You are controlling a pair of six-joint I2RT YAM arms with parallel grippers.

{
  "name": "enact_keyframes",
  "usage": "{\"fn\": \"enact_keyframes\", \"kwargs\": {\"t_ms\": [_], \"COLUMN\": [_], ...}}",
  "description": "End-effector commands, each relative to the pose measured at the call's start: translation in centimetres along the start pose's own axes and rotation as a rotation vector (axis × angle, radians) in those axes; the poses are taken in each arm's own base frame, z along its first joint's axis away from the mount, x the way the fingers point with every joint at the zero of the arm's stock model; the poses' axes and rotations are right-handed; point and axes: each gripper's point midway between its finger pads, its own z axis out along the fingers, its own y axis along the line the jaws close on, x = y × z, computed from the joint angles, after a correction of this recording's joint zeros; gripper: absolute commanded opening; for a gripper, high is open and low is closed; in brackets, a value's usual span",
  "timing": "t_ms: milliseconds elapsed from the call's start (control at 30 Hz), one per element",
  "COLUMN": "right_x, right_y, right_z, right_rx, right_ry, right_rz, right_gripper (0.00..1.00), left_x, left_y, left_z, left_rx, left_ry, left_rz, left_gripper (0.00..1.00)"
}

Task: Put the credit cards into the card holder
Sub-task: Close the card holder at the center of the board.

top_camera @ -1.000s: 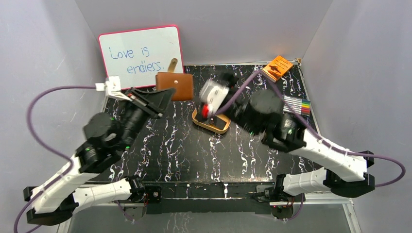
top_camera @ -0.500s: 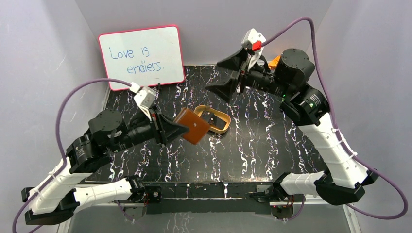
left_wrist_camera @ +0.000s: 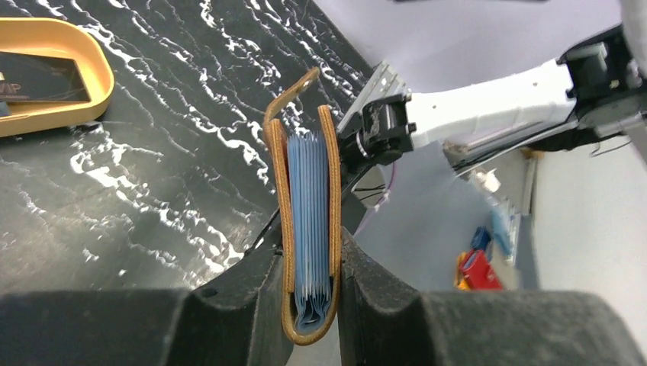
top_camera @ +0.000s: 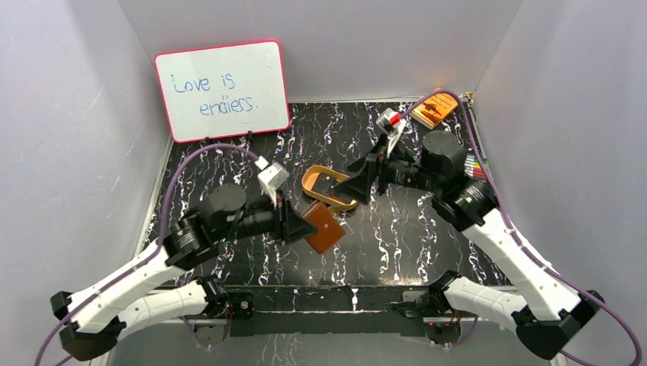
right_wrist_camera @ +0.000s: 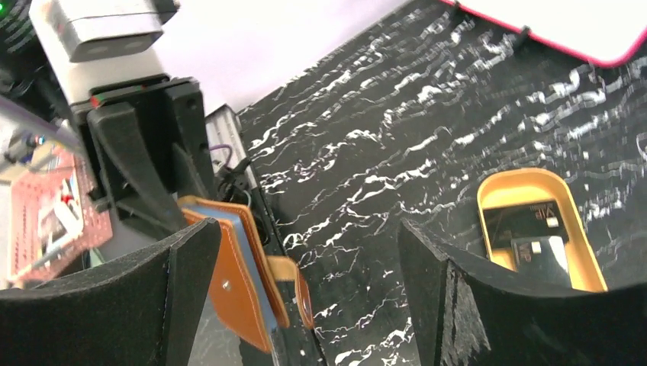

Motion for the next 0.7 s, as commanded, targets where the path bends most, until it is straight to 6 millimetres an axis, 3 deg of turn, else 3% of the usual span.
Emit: {"fn": "enact_keyframes", "kwargs": {"t_ms": [0, 100, 167, 233, 300, 400, 433, 600, 667], "right_x": [-5.4, -6.6, -7.4, -7.5, -6.2, -5.8, -4.7, -3.3, -3.7], "right_y": [-1.3, -3.6, -4.3, -5.1, -6.1, -7.0, -7.2, -5.6, -4.5], "right_z": [0.1, -0.7, -1.5, -1.4, -0.8, -1.7, -2.0, -2.9, -3.2], "right_rx": [0.038, 0.185, 0.238, 0.278, 0.269, 0.149, 0.114, 0.016, -0.028], "right_ry": [-0.19, -0.251, -0.307, -0.258, -0.114, -0.143, -0.142, -0.144, -0.164], "right_rz": [-0.008, -0.013, -0.043, -0.05, -0.01, 0.07, 0.126, 0.164, 0.15], "right_gripper": [0.93, 0.95, 0.97, 0.98, 0.96, 0.92, 0.9, 0.83, 0.8], "left_x": [-2.6, -5.6, -7.1, -7.7, -8.3, -8.8, -8.7, -8.0, -7.9], "left_y": [2.3, 5.8, 6.2, 5.4, 4.5, 3.2, 2.8, 1.5, 1.3], "left_z": [3.1, 3.1, 3.4, 3.6, 3.4, 2.8, 2.5, 1.4, 1.1], "left_rx": [0.111, 0.208, 0.216, 0.283, 0.329, 0.384, 0.397, 0.444, 0.446], "left_ry": [-0.024, -0.133, -0.171, -0.153, -0.145, -0.123, -0.112, -0.088, -0.092], "left_rz": [-0.103, -0.269, -0.243, -0.233, -0.207, -0.163, -0.154, -0.13, -0.126], "left_gripper": [0.0, 0.0, 0.0, 0.0, 0.0, 0.0, 0.0, 0.0, 0.0]}}
